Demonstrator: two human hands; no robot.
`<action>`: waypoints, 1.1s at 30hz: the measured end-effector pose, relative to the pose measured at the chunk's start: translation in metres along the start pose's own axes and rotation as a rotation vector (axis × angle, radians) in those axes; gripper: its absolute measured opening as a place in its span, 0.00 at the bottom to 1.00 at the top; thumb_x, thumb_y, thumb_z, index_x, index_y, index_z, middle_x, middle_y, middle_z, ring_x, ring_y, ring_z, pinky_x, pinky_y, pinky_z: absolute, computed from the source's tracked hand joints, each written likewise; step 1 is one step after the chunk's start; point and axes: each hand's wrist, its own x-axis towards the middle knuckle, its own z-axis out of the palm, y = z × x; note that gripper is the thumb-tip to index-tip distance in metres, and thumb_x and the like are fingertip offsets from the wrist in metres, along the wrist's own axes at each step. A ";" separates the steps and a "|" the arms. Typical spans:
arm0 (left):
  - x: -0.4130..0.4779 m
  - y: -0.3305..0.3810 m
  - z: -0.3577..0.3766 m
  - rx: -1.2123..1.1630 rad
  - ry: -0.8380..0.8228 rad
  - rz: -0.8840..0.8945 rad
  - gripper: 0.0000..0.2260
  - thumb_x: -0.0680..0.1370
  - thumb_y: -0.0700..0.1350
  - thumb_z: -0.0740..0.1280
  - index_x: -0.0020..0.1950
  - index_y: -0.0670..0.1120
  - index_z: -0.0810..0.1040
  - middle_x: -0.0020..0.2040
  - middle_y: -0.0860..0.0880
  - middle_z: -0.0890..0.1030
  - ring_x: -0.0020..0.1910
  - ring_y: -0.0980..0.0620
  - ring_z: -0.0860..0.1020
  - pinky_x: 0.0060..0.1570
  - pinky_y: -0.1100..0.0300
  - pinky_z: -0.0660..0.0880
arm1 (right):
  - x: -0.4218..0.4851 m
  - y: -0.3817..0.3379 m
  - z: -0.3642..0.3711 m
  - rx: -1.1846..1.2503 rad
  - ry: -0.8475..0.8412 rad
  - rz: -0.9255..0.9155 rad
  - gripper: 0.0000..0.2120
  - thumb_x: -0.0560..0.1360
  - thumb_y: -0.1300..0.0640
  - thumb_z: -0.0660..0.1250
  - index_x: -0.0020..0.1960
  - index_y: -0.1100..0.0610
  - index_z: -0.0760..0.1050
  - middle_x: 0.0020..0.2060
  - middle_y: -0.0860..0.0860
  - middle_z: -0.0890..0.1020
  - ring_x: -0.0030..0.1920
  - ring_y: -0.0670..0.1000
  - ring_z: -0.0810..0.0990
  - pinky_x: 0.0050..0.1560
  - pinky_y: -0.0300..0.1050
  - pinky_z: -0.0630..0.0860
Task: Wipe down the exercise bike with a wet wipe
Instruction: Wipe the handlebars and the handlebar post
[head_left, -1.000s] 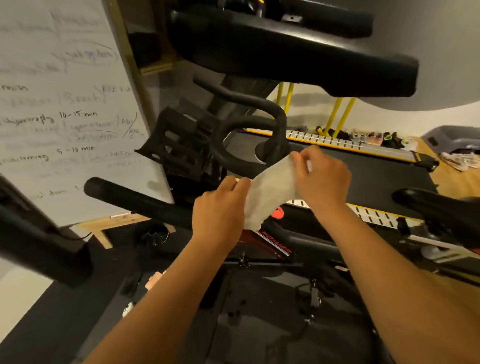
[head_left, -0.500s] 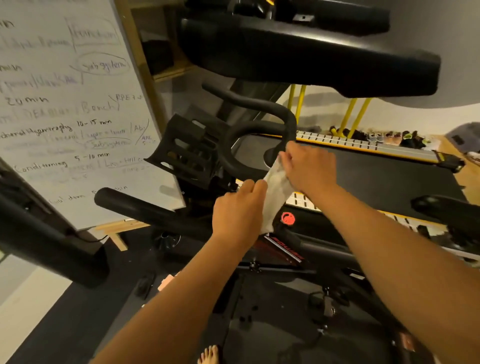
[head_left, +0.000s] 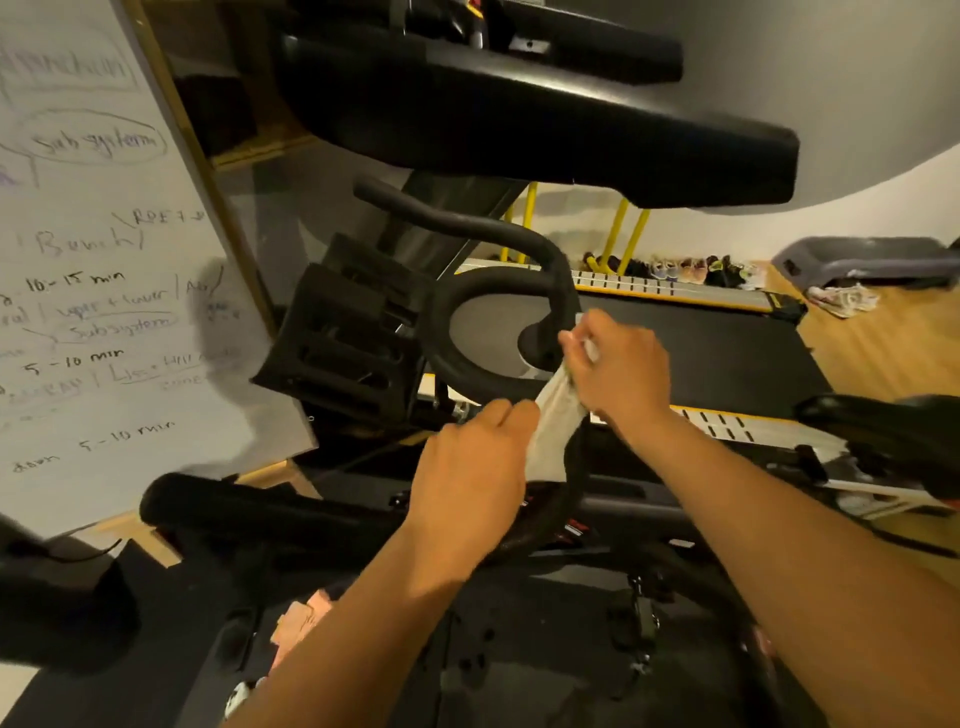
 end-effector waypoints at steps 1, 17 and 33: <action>0.011 -0.003 -0.002 -0.007 0.001 -0.019 0.15 0.68 0.34 0.73 0.51 0.44 0.75 0.44 0.45 0.79 0.34 0.40 0.80 0.30 0.52 0.73 | 0.015 0.000 0.001 -0.058 0.003 0.001 0.10 0.80 0.47 0.62 0.49 0.54 0.75 0.39 0.52 0.80 0.40 0.53 0.77 0.37 0.43 0.68; 0.010 -0.014 0.003 -0.273 -0.198 -0.226 0.08 0.79 0.51 0.67 0.53 0.49 0.79 0.50 0.49 0.80 0.51 0.47 0.79 0.48 0.50 0.77 | -0.056 -0.010 -0.004 0.245 -0.052 0.100 0.12 0.77 0.51 0.68 0.39 0.51 0.69 0.31 0.47 0.77 0.33 0.46 0.76 0.33 0.44 0.72; 0.060 -0.019 0.006 -0.196 -0.127 -0.154 0.06 0.79 0.46 0.67 0.49 0.51 0.84 0.46 0.52 0.81 0.45 0.53 0.79 0.46 0.55 0.76 | -0.018 0.011 -0.001 0.515 -0.066 0.053 0.11 0.77 0.56 0.67 0.37 0.50 0.72 0.30 0.44 0.75 0.32 0.42 0.74 0.32 0.30 0.66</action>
